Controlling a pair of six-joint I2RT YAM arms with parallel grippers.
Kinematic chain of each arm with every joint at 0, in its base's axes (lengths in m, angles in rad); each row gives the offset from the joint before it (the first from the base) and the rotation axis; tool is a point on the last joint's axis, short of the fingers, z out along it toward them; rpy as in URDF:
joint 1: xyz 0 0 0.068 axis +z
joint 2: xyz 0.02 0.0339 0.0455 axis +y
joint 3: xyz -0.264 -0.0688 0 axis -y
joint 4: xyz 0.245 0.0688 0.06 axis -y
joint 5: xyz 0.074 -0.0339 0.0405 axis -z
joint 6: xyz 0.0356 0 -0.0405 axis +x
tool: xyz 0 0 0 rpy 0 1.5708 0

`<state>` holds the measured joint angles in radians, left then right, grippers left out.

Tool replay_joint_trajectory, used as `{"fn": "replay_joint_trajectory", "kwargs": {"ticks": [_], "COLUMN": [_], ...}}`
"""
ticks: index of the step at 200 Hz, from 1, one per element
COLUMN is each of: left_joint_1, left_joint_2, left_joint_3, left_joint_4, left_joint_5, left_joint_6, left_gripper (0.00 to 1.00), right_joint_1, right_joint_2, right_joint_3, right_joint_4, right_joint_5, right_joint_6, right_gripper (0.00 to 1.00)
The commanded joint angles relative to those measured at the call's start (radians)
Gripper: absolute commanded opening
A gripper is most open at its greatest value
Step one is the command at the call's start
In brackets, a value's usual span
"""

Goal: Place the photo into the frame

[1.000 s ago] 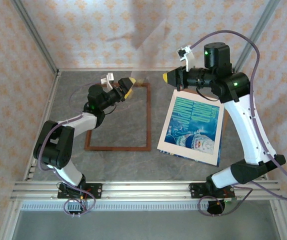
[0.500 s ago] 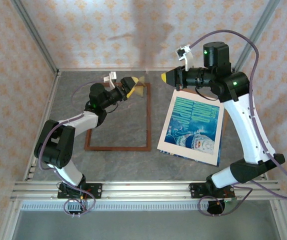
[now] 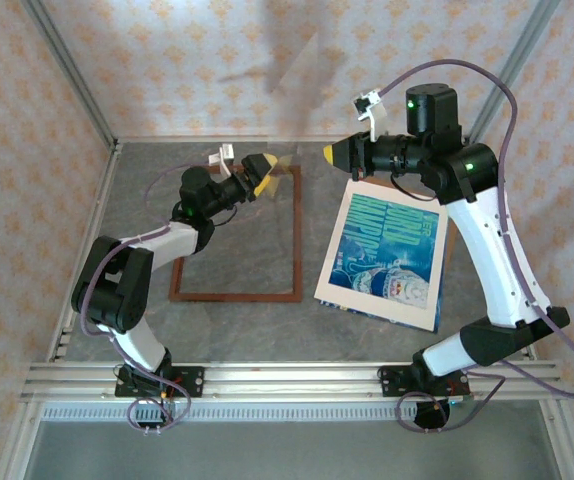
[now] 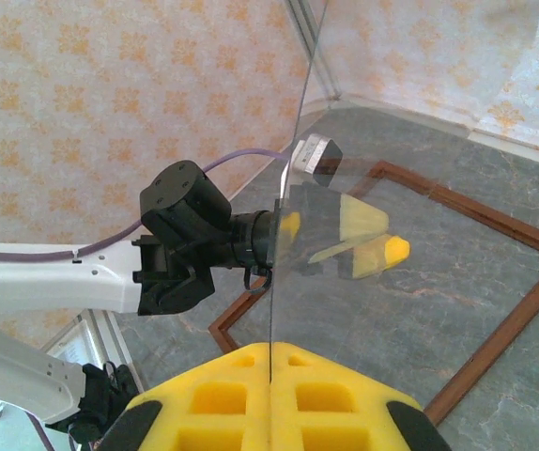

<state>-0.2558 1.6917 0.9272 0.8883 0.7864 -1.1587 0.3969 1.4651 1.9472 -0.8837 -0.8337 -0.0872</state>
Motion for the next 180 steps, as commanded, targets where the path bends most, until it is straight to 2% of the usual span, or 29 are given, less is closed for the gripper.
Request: {"fn": "replay_joint_trajectory", "kwargs": {"ticks": [1, 50, 129, 180], "left_joint_1": [-0.008, -0.008, 0.009, 0.021], "left_joint_2": [0.024, 0.052, -0.027, -0.072], "left_joint_3": [0.032, 0.036, -0.001, -0.030], "left_joint_4": [0.092, 0.197, 0.153, 0.168], "left_joint_5": [0.040, 0.061, 0.054, 0.056], "left_joint_6": [-0.030, -0.096, -0.042, -0.039], "left_gripper": [1.00, 0.99, 0.89, 0.89], "right_joint_1": [0.006, 0.006, -0.057, -0.096], "right_joint_2": [-0.005, 0.001, 0.016, 0.021], "right_joint_3": [0.038, 0.029, 0.011, -0.011], "right_joint_4": [0.009, 0.005, -0.038, -0.042], "right_joint_5": [0.001, 0.035, 0.160, 0.182], "right_joint_6": [0.003, 0.002, 0.024, 0.022], "right_gripper": [0.00, 0.00, 0.00, 0.00]}}
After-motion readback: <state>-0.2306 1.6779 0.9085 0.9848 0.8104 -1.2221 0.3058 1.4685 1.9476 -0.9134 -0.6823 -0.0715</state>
